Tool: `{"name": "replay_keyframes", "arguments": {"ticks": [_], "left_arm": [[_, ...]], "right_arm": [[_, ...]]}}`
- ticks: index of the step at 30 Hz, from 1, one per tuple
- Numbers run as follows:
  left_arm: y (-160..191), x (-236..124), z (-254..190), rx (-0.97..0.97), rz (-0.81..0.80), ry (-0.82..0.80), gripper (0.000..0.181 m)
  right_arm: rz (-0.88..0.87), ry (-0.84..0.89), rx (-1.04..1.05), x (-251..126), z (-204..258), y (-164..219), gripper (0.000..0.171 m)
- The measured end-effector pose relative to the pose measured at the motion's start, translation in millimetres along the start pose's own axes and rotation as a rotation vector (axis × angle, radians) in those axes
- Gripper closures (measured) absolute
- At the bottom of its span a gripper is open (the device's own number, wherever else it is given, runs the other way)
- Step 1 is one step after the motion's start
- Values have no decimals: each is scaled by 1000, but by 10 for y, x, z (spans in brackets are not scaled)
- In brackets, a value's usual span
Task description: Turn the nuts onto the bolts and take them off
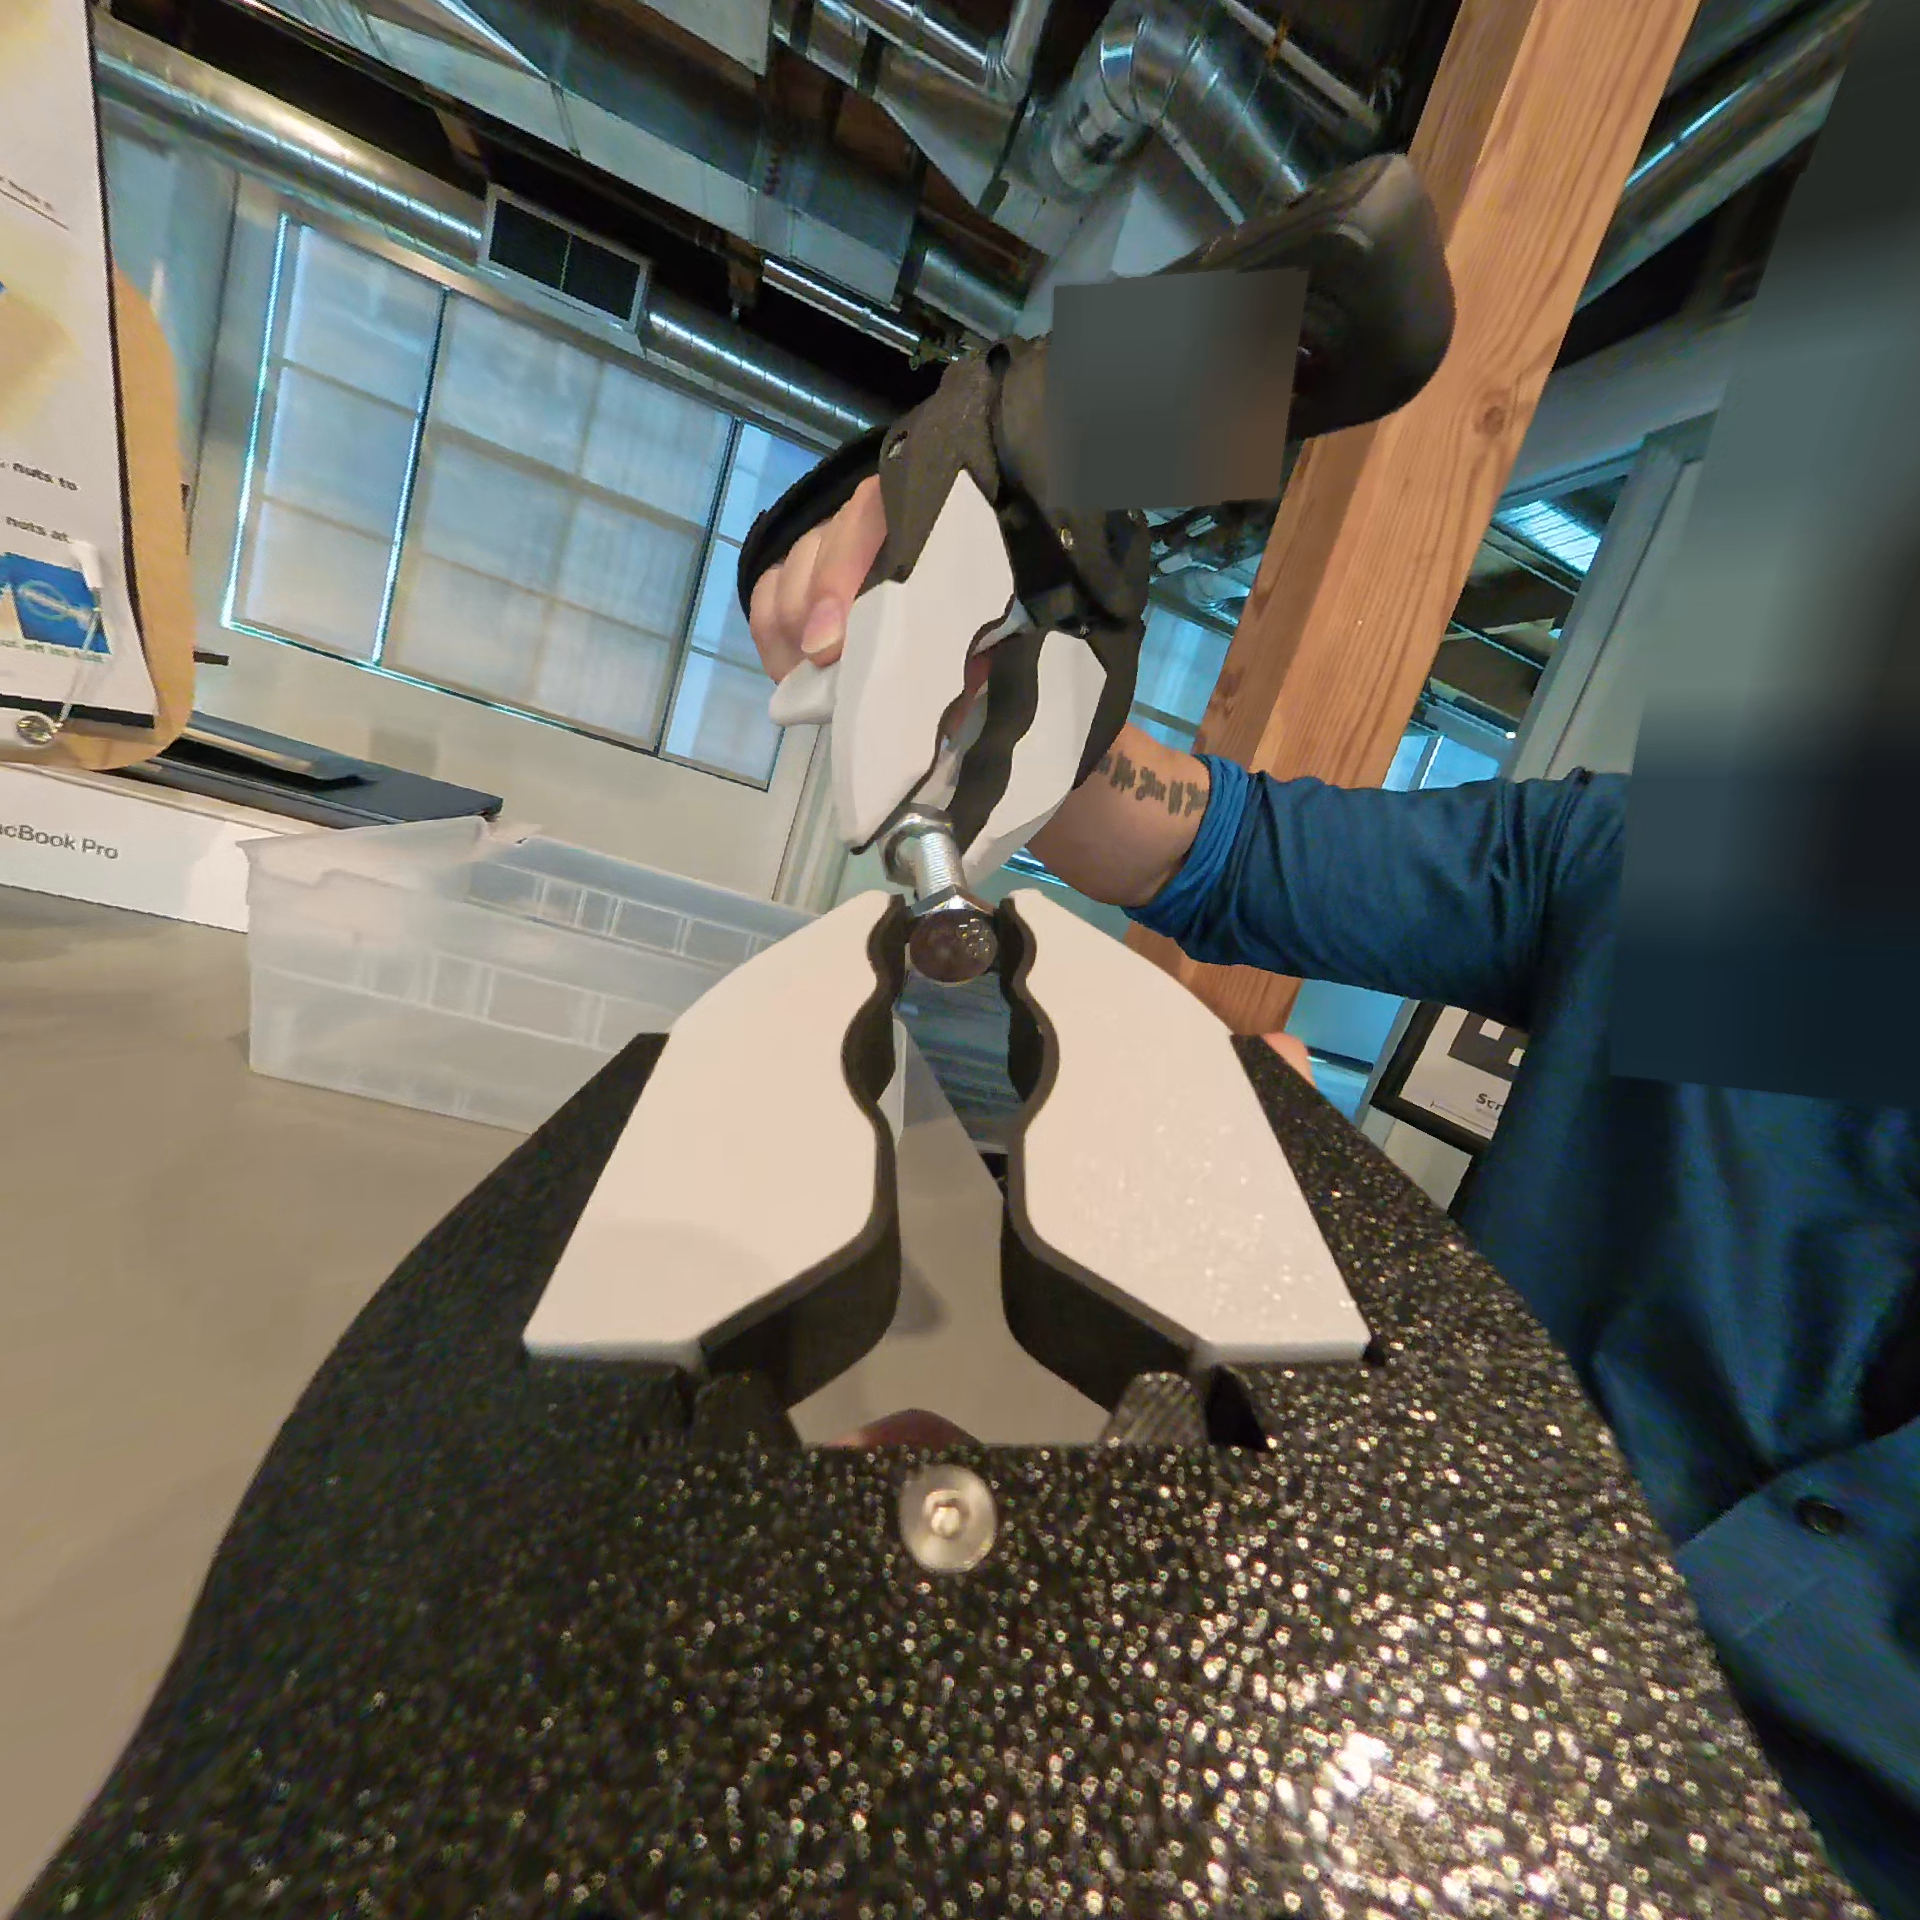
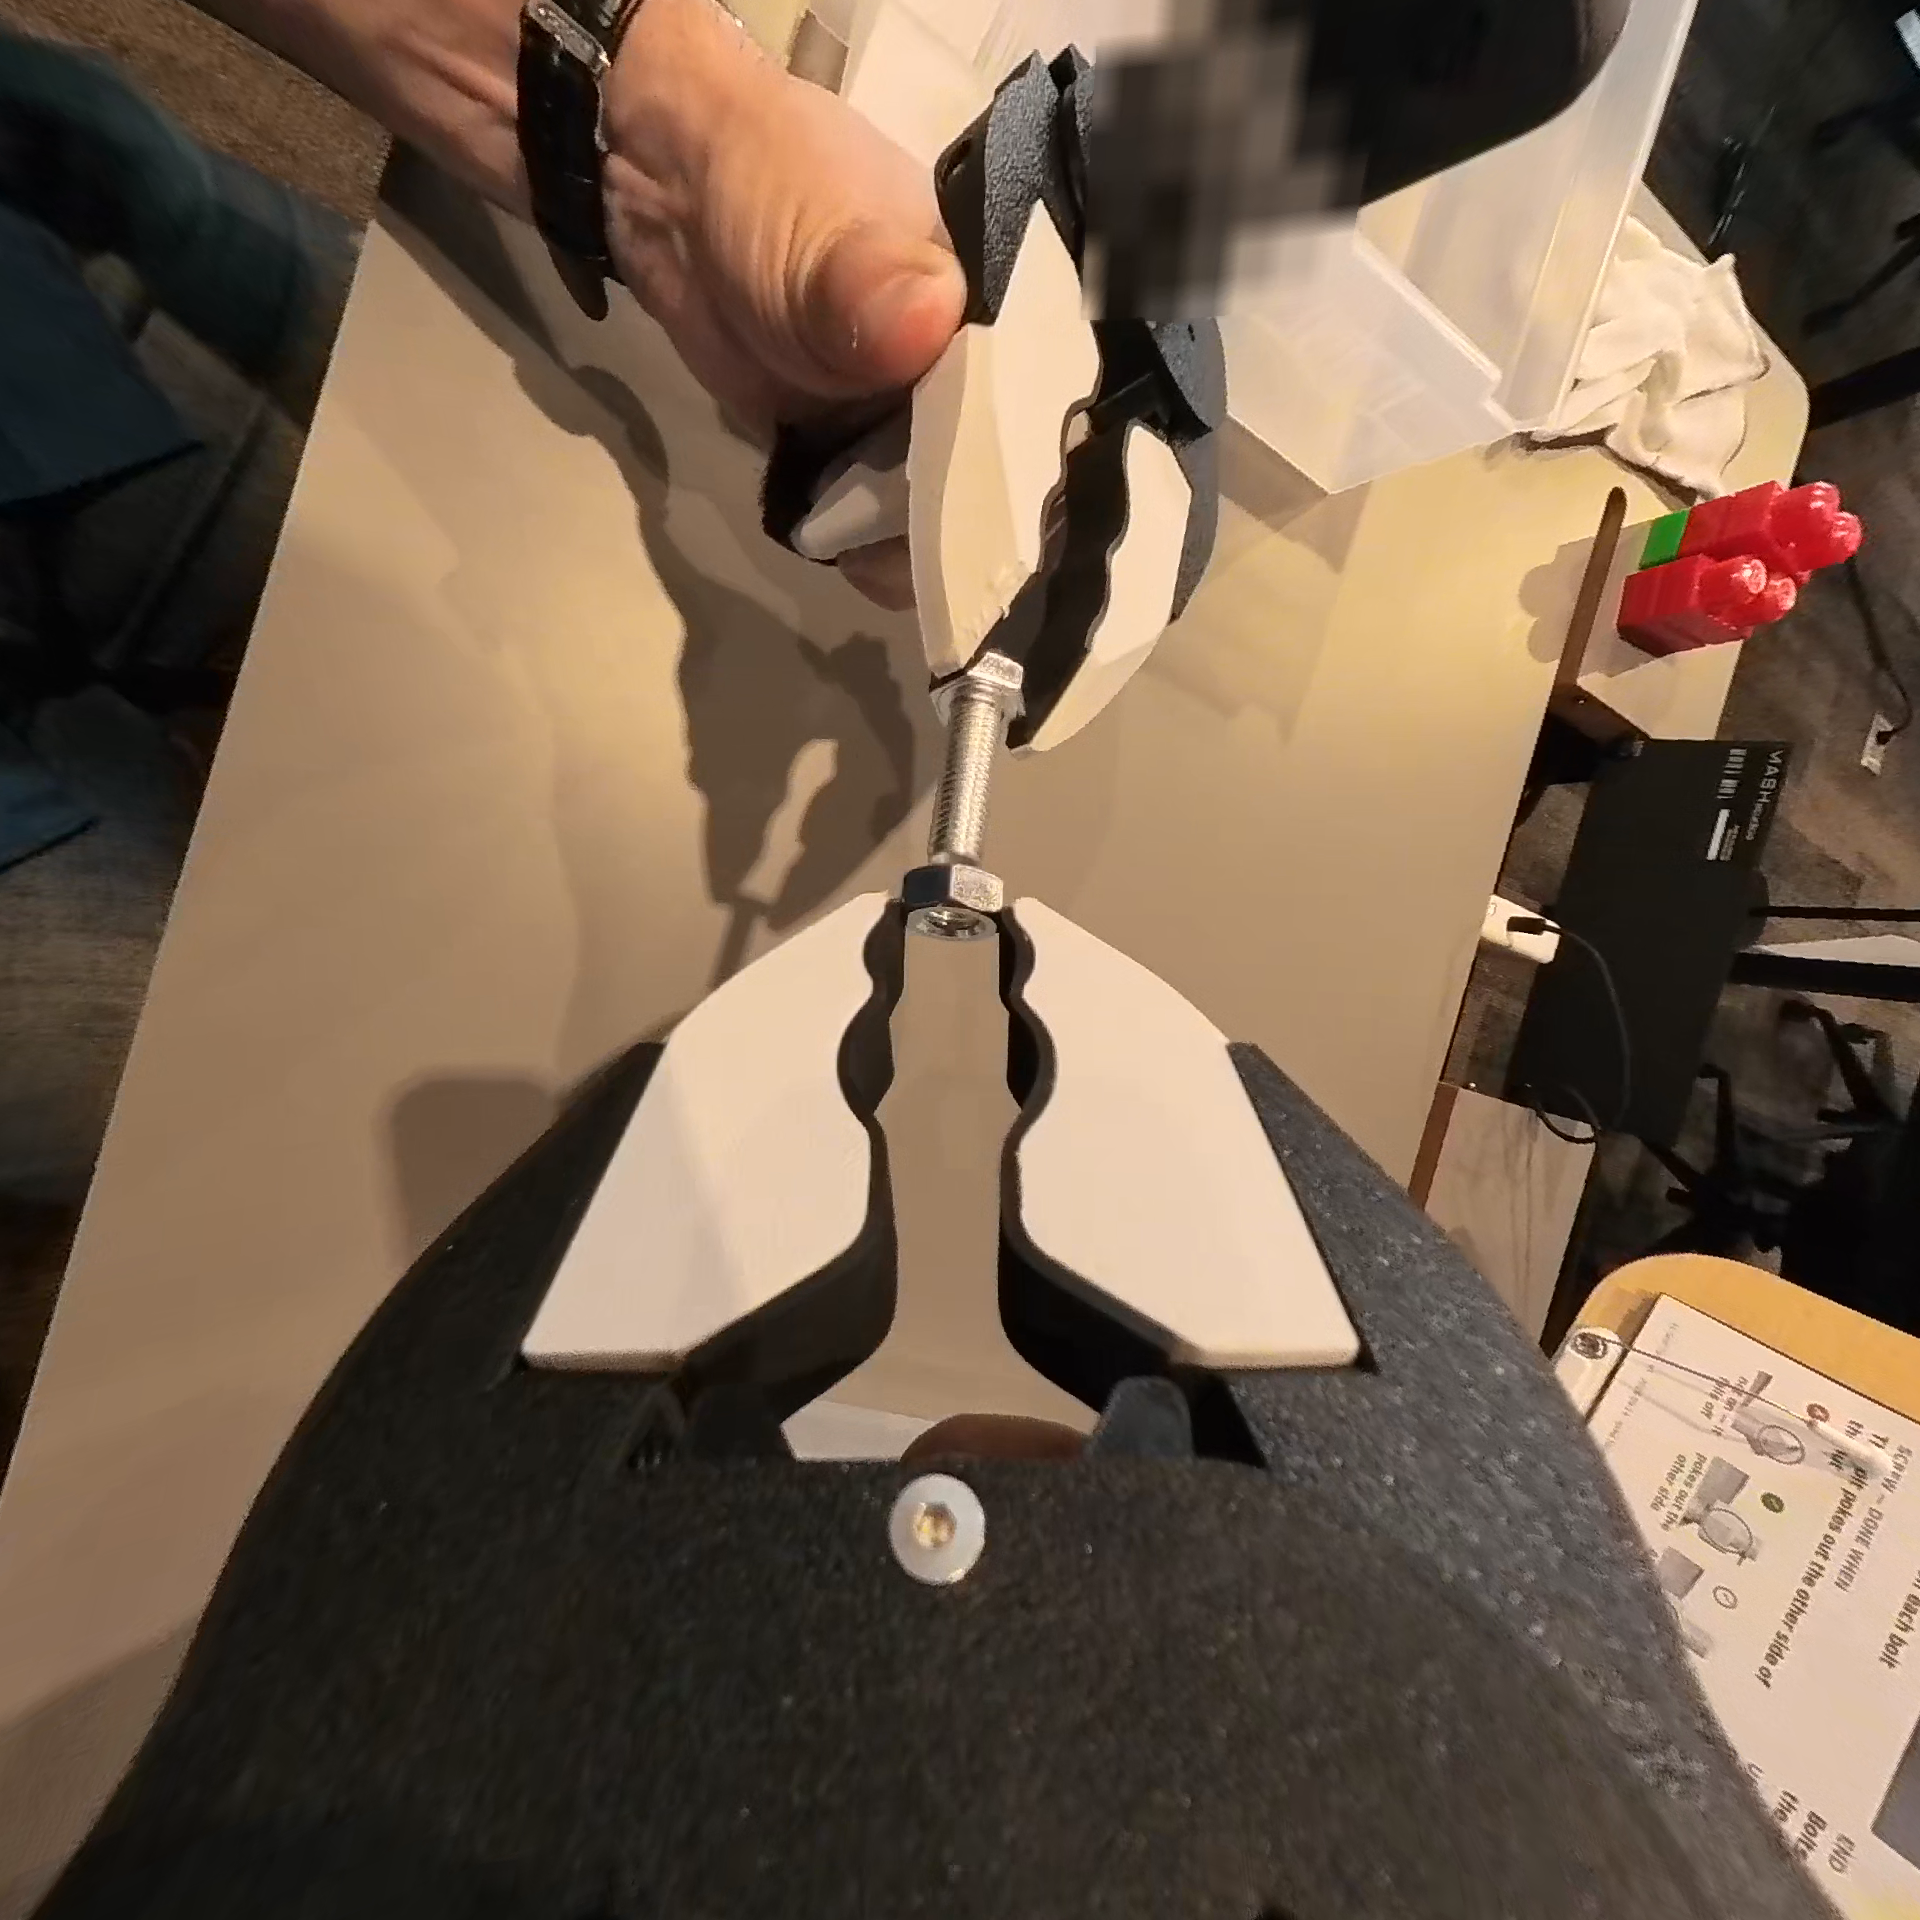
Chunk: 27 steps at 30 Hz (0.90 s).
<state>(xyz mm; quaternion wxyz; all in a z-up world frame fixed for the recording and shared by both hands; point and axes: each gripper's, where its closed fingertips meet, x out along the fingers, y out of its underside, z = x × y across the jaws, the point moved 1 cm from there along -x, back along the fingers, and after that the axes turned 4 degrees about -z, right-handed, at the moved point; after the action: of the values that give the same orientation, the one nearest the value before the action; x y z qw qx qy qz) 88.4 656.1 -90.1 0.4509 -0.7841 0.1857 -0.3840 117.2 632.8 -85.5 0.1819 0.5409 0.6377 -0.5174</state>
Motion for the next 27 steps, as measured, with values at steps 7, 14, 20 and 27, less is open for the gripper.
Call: {"name": "replay_keyframes", "arguments": {"ticks": [7,14,20,27], "left_arm": [[4,-1,27,7,-4,-22,165],[70,15,16,28,71,-32,165],[131,34,-33,88,188,-41,165],[241,52,-42,115,279,-45,165]], "right_arm": [[6,24,2,26,-7,-10,154],[47,-12,3,16,13,1,154],[82,-70,-7,2,79,-6,154],[103,-101,-11,10,127,9,154]]}}
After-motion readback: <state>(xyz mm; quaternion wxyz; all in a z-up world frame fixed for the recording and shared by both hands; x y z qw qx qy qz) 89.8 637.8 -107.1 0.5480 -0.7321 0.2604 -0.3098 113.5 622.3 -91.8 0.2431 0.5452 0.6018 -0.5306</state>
